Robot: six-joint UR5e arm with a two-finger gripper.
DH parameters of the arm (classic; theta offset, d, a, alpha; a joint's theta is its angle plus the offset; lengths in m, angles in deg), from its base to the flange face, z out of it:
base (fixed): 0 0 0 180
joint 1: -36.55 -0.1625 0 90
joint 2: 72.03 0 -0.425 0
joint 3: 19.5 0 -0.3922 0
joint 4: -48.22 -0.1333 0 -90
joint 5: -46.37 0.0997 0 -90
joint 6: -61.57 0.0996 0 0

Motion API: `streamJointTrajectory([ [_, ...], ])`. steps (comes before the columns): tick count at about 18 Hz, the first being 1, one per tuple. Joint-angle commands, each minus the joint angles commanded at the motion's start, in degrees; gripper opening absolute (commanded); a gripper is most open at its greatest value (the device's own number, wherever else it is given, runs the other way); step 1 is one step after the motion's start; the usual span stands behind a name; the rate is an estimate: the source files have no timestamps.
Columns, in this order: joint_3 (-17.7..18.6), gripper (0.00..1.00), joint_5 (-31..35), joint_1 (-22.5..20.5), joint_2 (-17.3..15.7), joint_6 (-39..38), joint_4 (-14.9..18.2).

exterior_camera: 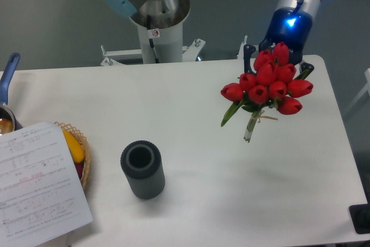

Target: Place the flowers on the table

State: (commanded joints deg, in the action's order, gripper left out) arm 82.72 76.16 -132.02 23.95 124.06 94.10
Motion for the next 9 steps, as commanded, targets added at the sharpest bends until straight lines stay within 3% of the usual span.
streamJointTrajectory([
  [4, 0.1, 0.45, 2.9, 0.0, -1.1, 0.0, 0.2],
  [9, 0.2, 0.45, 13.9, 0.6, -3.1, 0.0, 0.4],
])
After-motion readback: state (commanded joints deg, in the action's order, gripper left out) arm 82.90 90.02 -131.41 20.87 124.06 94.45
